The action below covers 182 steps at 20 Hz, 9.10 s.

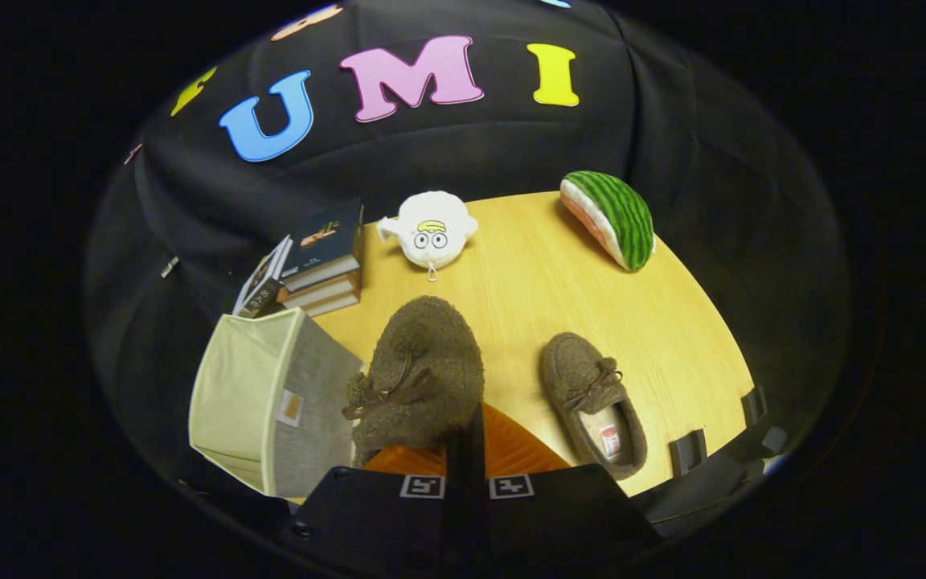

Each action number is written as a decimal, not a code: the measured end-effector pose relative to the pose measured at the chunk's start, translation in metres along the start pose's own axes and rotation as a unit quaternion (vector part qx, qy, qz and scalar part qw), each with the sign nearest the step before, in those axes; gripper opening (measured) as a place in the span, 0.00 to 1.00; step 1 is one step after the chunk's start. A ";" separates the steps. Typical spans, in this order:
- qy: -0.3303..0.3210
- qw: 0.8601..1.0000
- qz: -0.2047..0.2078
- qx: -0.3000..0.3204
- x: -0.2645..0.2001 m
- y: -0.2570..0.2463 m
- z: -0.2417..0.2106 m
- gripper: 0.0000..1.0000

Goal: Open the storage box then place both shoes into the box .Put the left shoe in first, then the right shoe, with the right side of both shoes facing outward in a uniform manner.

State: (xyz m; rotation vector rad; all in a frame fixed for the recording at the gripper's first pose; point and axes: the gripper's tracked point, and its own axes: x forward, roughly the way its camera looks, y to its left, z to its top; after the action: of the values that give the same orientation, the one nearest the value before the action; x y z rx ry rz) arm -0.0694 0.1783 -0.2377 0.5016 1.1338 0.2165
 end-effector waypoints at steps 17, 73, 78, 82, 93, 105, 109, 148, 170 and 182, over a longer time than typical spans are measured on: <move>0.151 0.987 0.049 0.010 0.029 0.237 -0.026 0.05; 0.033 0.992 0.071 -0.096 -0.004 -0.033 0.031 0.97; 0.027 0.989 0.028 -0.142 0.029 -0.149 0.001 0.92; 0.055 0.986 0.016 -0.159 0.056 -0.207 -0.038 0.87; 0.076 0.981 -0.028 -0.176 0.134 -0.227 -0.054 0.35; 0.087 0.994 -0.030 -0.066 0.029 -0.134 0.020 0.06; 0.064 0.997 0.027 -0.043 -0.011 -0.024 0.059 0.05; 0.135 0.987 0.004 -0.090 0.045 0.193 -0.030 0.76; -0.200 0.973 0.070 -0.097 -0.063 0.091 0.134 0.98; -0.345 0.933 0.032 -0.102 -0.172 -0.080 0.216 0.98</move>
State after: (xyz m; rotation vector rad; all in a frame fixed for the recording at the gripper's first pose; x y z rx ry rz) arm 0.0474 -0.0207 -0.0660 0.3820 0.4018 0.1908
